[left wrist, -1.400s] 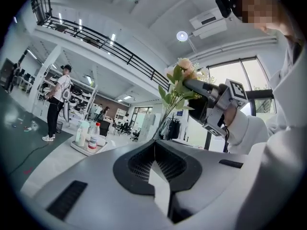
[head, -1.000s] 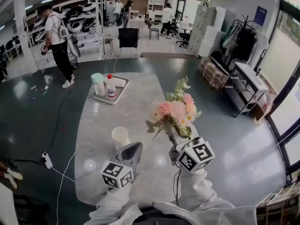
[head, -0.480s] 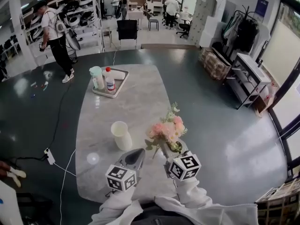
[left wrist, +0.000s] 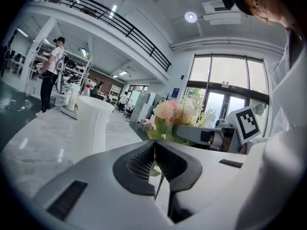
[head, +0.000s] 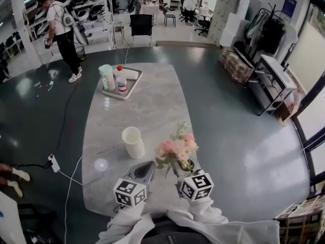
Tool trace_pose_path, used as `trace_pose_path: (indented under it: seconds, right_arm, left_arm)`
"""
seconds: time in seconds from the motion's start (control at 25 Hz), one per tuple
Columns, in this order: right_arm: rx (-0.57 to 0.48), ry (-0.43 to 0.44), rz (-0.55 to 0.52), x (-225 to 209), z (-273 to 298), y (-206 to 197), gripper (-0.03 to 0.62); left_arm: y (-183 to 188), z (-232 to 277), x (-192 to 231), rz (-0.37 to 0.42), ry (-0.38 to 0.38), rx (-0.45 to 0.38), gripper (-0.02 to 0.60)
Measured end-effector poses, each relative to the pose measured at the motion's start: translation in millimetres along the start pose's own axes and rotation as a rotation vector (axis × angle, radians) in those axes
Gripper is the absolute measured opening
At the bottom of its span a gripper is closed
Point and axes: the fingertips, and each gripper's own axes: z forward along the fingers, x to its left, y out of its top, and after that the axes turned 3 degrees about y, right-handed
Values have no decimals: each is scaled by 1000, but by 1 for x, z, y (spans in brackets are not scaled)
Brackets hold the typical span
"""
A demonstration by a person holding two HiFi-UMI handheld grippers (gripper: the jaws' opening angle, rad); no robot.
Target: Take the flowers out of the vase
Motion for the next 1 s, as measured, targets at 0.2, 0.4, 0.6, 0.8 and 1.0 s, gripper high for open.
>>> trace_pose_path:
  seconds: [0.2,0.4,0.6,0.8,1.0]
  right_arm:
    - [6,0,25,-4,-1,0,107]
    - [11,-12,32,-9,1,0,106]
    - [8,-16,59,-9,5,-3,106]
    - [13,-17,70,-6,6,-5,106]
    - [13,-24,90,-13,-4,-4,106]
  left_arm:
    - [-4,3,0,-13,3,11,3]
    - [-1,4,8,-51,4,2,3]
    - [-5,4,11,-70,-5,7,3]
    - [-9,1,14,-90,-12,15,2]
    - [-12,2,10,-123,-6,18,3]
